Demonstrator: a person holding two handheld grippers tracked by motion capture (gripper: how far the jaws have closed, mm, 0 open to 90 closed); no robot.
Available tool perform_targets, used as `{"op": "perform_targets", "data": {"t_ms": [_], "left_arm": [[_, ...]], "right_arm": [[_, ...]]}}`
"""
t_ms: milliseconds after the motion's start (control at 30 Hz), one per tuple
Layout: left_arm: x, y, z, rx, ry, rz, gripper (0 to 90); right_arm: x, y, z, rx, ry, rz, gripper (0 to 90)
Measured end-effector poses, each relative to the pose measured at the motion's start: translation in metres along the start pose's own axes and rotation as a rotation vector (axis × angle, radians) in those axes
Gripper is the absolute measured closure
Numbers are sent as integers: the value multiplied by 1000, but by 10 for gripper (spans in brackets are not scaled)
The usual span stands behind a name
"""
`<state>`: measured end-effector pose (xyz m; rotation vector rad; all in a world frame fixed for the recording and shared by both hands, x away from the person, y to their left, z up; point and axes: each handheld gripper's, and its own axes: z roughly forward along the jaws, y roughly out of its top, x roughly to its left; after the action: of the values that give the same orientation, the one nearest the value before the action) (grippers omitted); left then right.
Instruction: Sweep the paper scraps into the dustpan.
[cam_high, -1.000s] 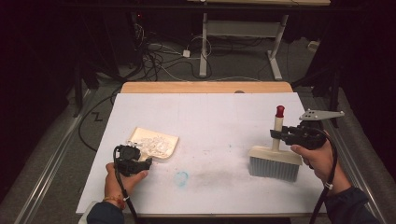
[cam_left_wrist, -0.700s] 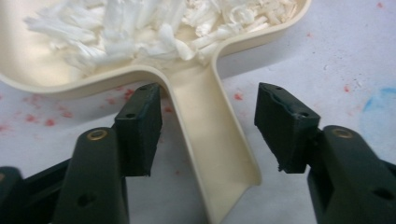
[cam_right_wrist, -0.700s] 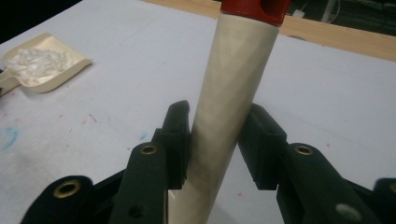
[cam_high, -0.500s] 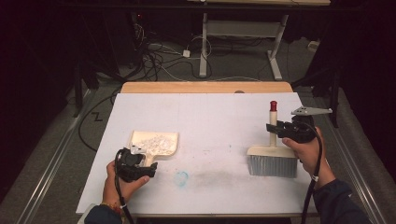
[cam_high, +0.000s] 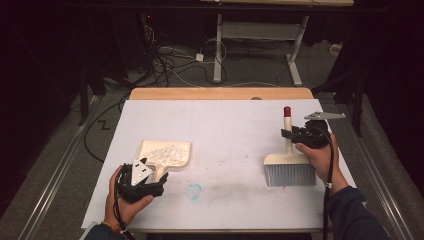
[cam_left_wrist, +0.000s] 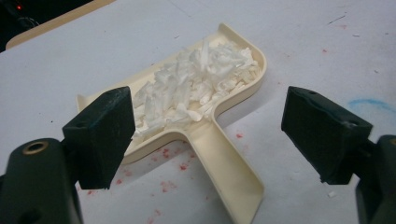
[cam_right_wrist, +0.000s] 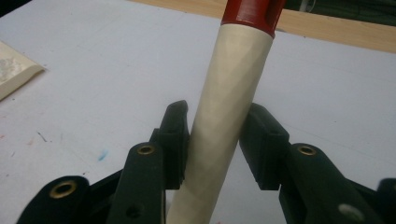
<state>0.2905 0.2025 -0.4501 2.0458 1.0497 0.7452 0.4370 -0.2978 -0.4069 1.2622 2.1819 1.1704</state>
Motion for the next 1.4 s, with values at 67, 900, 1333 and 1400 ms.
{"op": "perform_targets", "data": {"t_ms": [67,900,1333,1400], "left_arm": [[-1,-1,2,5,3,10,163],[-18,-1,10,23,-38,103,178],[-15,-3,6,2,-45,100,177],[-15,-3,5,-4,-46,103,177]], "right_arm": [[-2,0,5,5,-5,8,630],[5,5,8,-82,-103,-54,455],[42,2,-39,-257,-59,-197,286],[50,0,-44,-264,-54,-229,281]]}}
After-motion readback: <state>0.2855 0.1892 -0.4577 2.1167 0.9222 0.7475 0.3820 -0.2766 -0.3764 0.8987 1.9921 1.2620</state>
